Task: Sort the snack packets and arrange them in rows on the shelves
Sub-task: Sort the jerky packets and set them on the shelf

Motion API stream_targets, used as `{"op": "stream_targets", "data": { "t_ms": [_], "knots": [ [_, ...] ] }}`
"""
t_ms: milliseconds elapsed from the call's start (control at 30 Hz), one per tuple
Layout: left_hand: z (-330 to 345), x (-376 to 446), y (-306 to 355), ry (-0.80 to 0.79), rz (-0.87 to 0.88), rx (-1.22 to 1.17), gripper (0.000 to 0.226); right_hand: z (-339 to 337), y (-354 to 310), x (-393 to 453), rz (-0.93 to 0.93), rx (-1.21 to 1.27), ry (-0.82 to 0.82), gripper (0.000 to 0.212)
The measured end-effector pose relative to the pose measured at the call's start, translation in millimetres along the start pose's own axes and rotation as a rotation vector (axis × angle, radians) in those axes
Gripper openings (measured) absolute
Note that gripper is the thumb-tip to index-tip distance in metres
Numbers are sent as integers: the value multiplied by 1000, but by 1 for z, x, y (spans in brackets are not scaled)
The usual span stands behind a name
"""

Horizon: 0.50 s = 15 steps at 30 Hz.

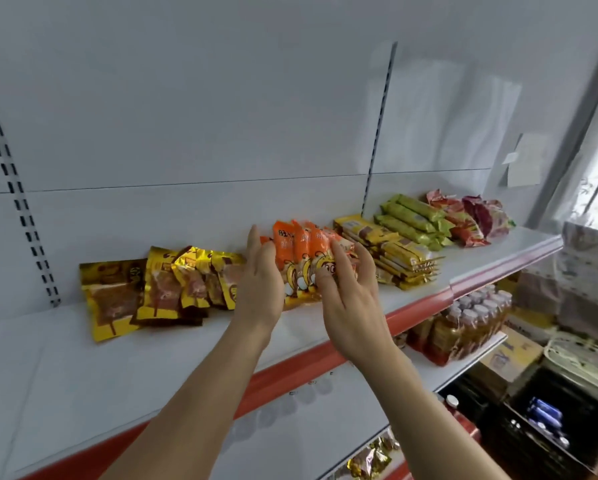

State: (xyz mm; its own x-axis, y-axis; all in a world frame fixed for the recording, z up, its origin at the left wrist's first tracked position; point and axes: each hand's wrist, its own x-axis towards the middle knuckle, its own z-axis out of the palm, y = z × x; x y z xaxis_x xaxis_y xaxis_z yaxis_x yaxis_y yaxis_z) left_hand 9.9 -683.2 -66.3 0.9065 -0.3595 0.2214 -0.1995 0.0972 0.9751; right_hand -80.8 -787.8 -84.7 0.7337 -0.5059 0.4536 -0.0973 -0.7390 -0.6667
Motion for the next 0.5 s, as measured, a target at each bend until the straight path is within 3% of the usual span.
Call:
{"op": "stream_targets", "data": {
  "t_ms": [133,333,400,500],
  "knots": [
    [35,43,5,-1,67,161,61,-6,28,55,21,-97,-25,76],
    [73,110,5,42,116,371,71,-10,60,132,-117,-199,-29,66],
    [79,126,-2,84,139,568,77,-6,76,150,-157,-300,-85,63],
    [82,140,-23,163,120,1104,79,5,107,160,-178,-491,-240,65]
  ]
}}
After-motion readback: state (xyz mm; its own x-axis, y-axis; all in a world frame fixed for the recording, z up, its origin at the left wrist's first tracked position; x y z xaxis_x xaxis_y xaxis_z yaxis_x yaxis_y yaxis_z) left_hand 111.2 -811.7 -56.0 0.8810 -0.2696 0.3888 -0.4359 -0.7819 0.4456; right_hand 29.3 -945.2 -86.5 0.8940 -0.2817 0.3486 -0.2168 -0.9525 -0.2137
